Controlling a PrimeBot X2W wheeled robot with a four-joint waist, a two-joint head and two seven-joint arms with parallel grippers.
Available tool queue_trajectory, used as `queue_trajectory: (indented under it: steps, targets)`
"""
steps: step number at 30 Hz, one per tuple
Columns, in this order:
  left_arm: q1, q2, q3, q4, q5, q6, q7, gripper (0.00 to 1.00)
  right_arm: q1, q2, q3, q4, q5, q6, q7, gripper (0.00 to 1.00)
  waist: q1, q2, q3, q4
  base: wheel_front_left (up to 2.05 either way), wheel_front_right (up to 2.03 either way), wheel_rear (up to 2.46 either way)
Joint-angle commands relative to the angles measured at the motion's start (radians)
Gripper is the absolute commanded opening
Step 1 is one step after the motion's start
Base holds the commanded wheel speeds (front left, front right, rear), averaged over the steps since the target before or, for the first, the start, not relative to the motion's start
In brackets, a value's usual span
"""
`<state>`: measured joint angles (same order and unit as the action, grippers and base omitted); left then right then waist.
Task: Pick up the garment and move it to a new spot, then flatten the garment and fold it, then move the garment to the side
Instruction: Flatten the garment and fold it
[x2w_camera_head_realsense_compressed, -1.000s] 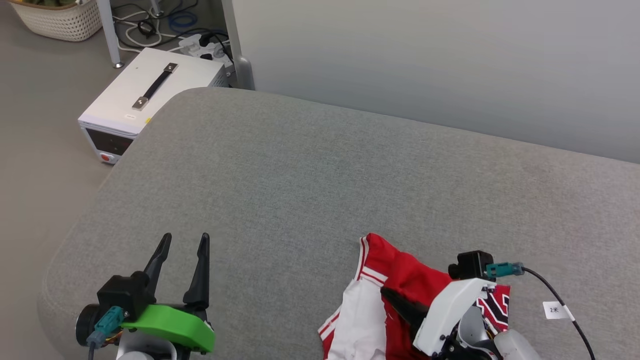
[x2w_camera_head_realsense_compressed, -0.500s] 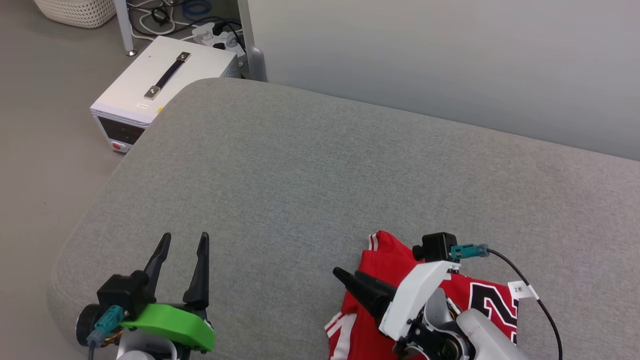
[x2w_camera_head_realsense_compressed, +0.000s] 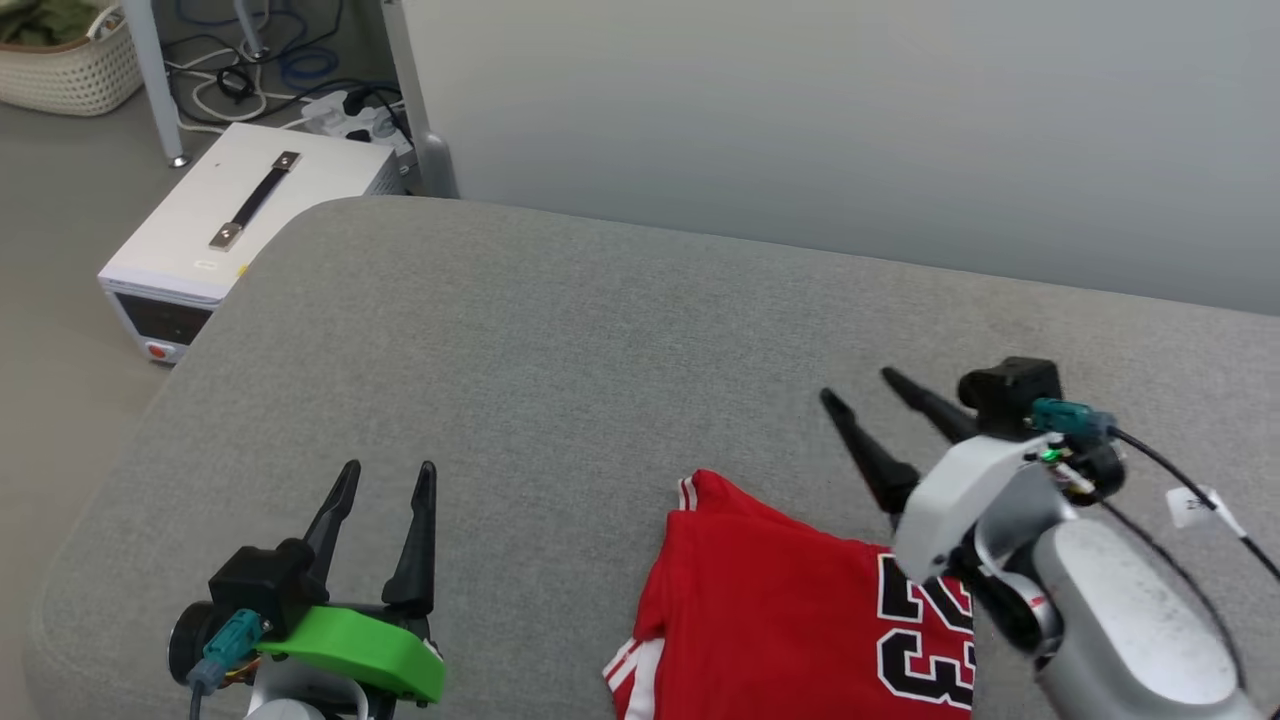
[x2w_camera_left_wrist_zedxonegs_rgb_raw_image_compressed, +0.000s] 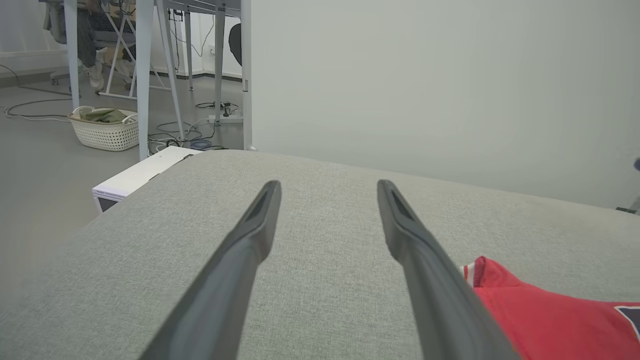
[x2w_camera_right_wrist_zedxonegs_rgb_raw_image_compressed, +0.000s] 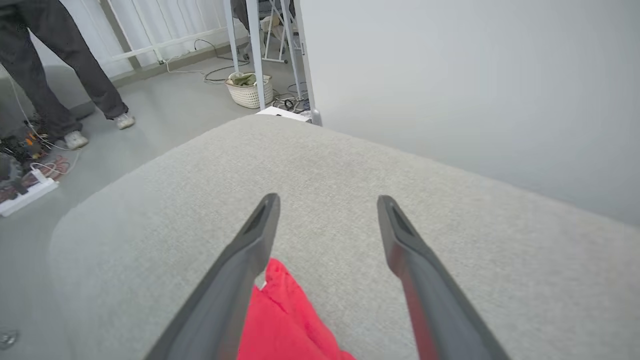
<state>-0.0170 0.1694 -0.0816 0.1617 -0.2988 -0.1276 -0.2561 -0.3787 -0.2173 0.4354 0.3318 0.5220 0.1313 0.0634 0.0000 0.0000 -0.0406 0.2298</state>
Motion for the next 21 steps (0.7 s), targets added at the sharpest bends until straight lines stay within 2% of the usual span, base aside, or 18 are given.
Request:
queue_trajectory:
  steps: [1, 5, 9, 14, 17, 21]
  targets:
    - [-0.001, -0.005, -0.004, -0.007, -0.009, -0.003, -0.006, 1.0, -0.009, -0.043, -0.014, -0.03, -0.068, -0.001, -0.027, 1.0, 0.0, 0.0, -0.013, -0.037, 0.0, 0.0, 0.0]
    - [0.007, -0.008, -0.012, -0.022, -0.018, -0.003, -0.006, 1.0, 0.042, -0.101, -0.101, -0.108, -0.169, -0.001, -0.072, 1.0, 0.0, 0.0, -0.02, -0.074, 0.0, 0.0, 0.0]
    - [0.017, -0.007, -0.02, -0.039, -0.022, -0.003, -0.006, 1.0, 0.133, -0.115, -0.206, -0.197, -0.227, -0.001, -0.099, 1.0, 0.0, 0.0, -0.023, -0.104, 0.0, 0.0, 0.0]
    - [0.03, -0.011, -0.024, -0.064, -0.026, -0.003, -0.006, 1.0, 0.276, -0.077, -0.342, -0.307, -0.268, -0.001, -0.125, 1.0, 0.0, 0.0, -0.024, -0.135, 0.0, 0.0, 0.0]
    - [0.043, -0.013, -0.024, -0.071, -0.025, -0.003, -0.006, 1.0, 0.361, -0.025, -0.421, -0.366, -0.282, -0.001, -0.151, 1.0, 0.0, 0.0, -0.026, -0.149, 0.0, 0.0, 0.0]
    - [0.063, -0.016, -0.019, -0.079, -0.021, -0.003, -0.006, 1.0, 0.45, 0.033, -0.465, -0.424, -0.304, -0.001, -0.169, 1.0, 0.0, 0.0, -0.027, -0.164, 0.0, 0.0, 0.0]
